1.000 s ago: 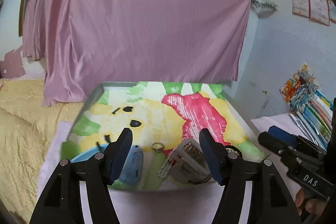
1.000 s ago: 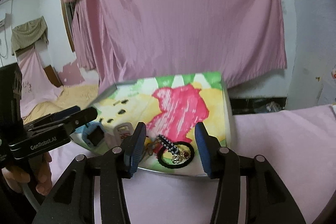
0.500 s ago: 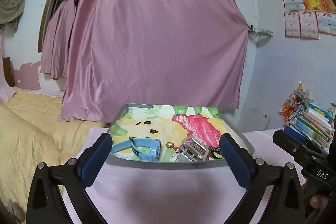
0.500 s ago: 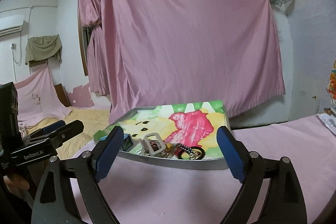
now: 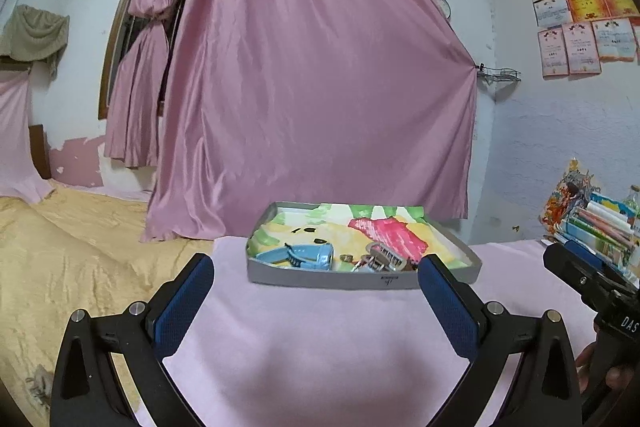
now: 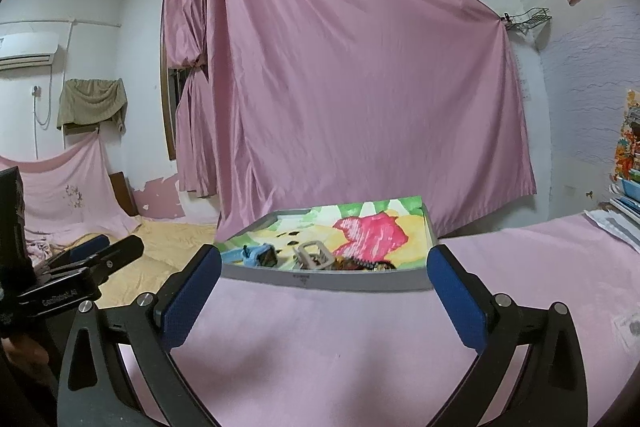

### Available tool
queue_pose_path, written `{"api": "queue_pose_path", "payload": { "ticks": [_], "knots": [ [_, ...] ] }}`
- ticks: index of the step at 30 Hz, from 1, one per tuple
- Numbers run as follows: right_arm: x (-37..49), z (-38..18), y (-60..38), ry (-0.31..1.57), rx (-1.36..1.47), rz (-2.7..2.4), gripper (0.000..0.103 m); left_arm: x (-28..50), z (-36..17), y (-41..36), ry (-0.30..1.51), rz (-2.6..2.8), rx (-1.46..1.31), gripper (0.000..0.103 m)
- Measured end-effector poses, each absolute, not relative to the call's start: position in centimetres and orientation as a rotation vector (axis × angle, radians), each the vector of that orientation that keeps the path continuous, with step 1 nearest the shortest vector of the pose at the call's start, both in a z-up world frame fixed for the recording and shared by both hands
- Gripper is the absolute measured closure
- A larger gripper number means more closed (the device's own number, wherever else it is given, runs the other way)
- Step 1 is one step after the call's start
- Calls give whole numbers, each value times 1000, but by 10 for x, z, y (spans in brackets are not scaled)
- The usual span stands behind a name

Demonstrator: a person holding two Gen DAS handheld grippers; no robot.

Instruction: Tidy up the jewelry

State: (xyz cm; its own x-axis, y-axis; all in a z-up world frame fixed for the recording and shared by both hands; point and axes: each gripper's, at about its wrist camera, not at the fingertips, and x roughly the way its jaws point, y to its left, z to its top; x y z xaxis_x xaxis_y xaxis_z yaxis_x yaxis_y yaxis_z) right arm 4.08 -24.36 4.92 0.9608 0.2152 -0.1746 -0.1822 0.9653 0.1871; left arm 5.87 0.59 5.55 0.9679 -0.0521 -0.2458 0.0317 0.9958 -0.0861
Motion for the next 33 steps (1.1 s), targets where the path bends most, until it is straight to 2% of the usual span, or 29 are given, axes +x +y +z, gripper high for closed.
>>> {"api": "queue_pose_path", "payload": {
  "ticks": [19, 33],
  "knots": [
    [-32, 23, -231, 214, 118, 169, 2, -7, 22, 29, 269, 12, -95, 0],
    [-36, 23, -231, 235, 114, 158, 2, -15, 14, 30, 277, 15, -101, 0]
  ]
}}
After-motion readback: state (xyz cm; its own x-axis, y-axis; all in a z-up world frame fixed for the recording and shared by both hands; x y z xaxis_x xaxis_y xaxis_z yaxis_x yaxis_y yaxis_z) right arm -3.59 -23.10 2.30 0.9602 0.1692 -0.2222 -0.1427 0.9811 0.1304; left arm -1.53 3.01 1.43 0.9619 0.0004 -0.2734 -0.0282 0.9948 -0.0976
